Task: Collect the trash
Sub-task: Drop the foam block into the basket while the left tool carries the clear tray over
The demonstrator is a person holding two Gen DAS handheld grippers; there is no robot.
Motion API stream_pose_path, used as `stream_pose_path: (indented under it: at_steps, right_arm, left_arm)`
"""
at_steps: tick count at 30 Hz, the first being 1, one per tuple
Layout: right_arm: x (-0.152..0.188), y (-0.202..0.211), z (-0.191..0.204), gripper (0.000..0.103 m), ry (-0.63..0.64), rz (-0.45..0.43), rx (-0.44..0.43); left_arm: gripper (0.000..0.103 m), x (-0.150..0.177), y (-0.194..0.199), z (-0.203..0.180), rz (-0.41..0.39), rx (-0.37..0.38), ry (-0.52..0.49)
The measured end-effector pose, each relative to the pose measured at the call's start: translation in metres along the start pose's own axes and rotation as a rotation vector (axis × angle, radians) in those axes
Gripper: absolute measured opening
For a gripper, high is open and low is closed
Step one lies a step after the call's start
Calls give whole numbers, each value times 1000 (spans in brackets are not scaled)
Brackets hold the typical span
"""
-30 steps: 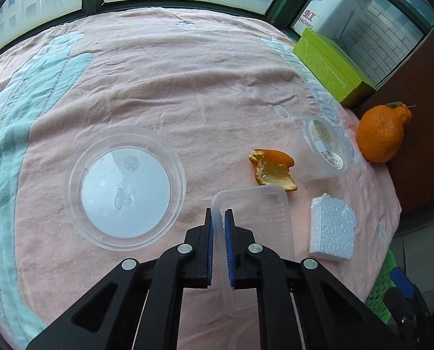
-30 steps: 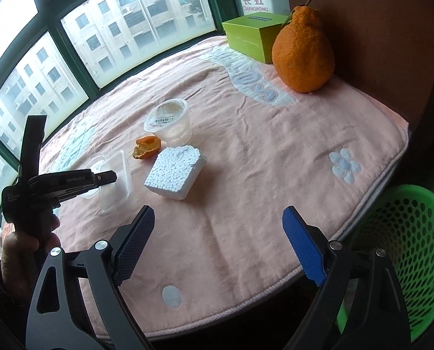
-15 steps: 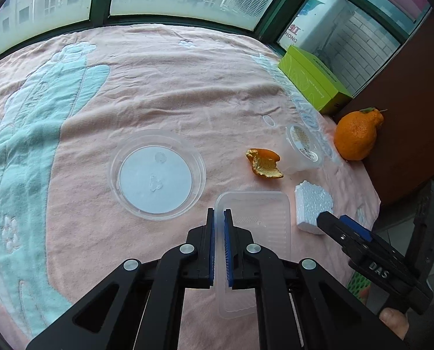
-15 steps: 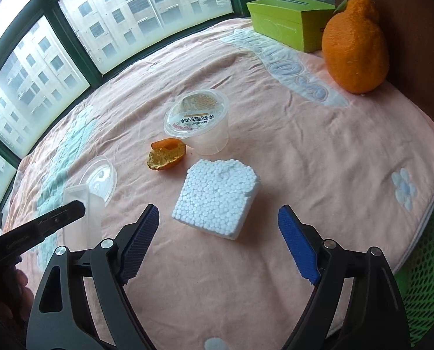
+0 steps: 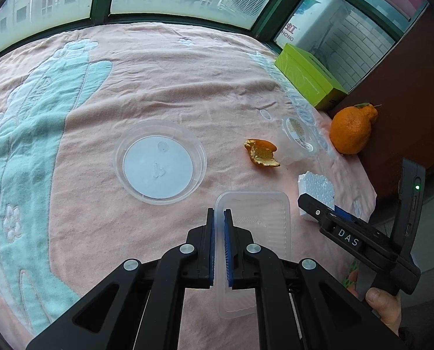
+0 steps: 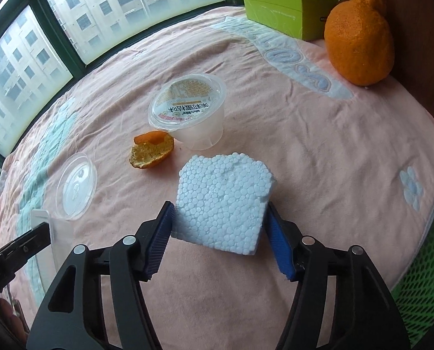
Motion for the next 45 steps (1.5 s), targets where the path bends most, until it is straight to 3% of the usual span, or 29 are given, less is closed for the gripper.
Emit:
stream_pose_path:
  at_steps: [10, 29, 34, 37, 45]
  right_arm:
    - [28, 47, -33, 62, -31, -63, 31]
    - [175, 117, -219, 63, -289, 13, 278]
    - [200, 130, -256, 65, -340, 29, 326]
    - [207, 139, -269, 74, -365, 14, 340]
    - [216, 166, -279, 75, -373, -33, 360]
  left_arm:
    - [6, 21, -2, -38, 30, 38, -54]
    - [6, 97, -19, -163, 122, 126, -252]
    - [6, 114, -24, -192, 150, 142, -296]
    - [6, 124, -28, -208, 165, 148, -325]
    - [6, 155, -44, -246, 224, 164, -398]
Point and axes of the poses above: each gripper's, at about its wrist camera, not at the fingertips, and y roughly against the way its jaws point, z to its left, x to its underside, the point moved 10 cm from there along -y, roughly the way its jaws point, and after that the axes turned 11 degrees about y, right-handed, at the moved point
